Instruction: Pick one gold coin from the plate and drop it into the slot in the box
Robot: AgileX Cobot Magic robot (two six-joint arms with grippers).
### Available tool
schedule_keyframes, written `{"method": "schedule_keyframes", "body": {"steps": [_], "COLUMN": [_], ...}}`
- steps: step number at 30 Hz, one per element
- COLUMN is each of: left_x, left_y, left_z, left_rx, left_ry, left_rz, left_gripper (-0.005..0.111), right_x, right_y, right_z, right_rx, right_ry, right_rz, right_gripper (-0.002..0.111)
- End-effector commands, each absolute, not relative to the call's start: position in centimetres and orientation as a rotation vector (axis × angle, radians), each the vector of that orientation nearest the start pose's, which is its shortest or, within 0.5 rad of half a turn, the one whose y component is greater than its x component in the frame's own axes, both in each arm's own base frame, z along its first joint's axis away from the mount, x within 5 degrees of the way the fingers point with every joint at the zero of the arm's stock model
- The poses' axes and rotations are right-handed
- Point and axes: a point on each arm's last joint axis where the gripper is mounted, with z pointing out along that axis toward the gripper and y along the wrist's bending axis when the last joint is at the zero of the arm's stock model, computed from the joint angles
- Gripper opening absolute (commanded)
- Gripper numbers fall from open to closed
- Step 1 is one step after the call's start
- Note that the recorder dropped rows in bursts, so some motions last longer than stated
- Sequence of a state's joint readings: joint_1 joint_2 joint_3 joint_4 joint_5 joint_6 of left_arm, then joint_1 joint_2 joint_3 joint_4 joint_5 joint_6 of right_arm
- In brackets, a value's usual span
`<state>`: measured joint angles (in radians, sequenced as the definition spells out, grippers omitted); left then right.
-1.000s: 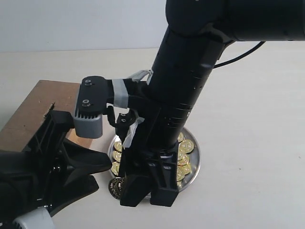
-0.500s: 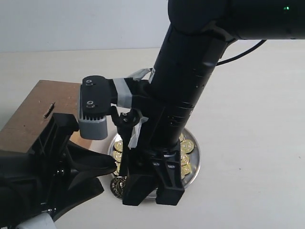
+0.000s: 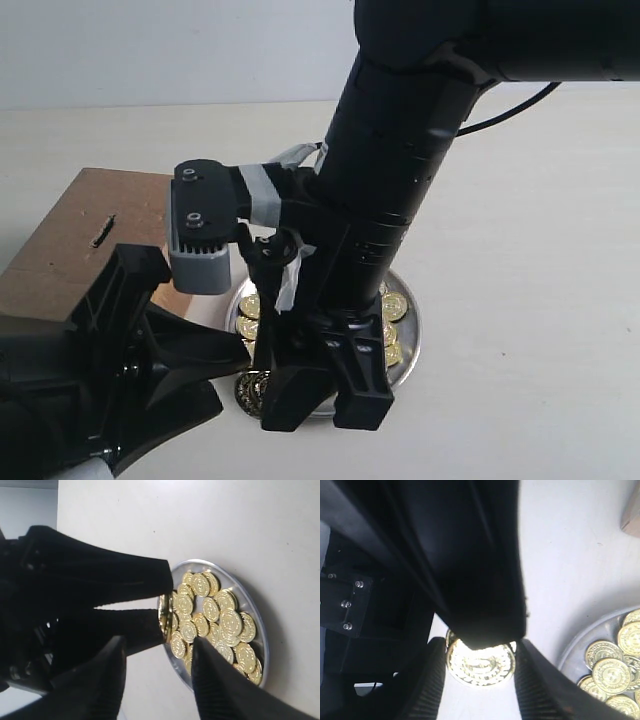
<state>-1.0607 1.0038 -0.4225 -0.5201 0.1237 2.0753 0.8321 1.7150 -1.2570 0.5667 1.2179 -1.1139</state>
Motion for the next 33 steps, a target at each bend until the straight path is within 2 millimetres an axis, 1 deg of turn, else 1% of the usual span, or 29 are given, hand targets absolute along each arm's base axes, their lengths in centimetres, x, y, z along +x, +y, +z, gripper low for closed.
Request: {"method": "schedule_keyframes", "body": {"steps": [1,5,11,14,23,27,33], "left_x": [8.3,7.8,7.8,7.8,8.1,8.4,8.6], "left_y": [-16.8,-17.0,-16.7,-16.7,-17.2,-17.4,-17.6], "left_z": [22.6,22.6,23.5,23.5,22.6,22.4,22.4], "left_rx": [2.161,2.168,2.100,2.094,2.126,2.099,2.079], "left_ry": [0.491,0.463,0.487,0.487,0.535,0.628,0.632], "left_rz": [0.199,0.180,0.193,0.197,0.176,0.142,0.161], "left_gripper": [0.042,0.042,0.042,0.042,0.042,0.042,0.042], "right_x": [18.4,18.4,18.5,18.5,18.4,18.4,18.4], "right_y": [27.7,27.6,27.6,27.6,27.6,27.6,27.6], "right_z": [25.3,25.3,25.3,25.3,25.3,25.3,25.3], "right_rx": [-2.191,-2.191,-2.193,-2.192,-2.187,-2.187,-2.187], "right_ry": [1.925,1.927,1.931,1.931,1.935,1.935,1.935], "right_rz": [0.848,0.845,0.824,0.827,0.844,0.844,0.844], "right_gripper": [0.039,0.039,0.039,0.039,0.039,0.039,0.039]}}
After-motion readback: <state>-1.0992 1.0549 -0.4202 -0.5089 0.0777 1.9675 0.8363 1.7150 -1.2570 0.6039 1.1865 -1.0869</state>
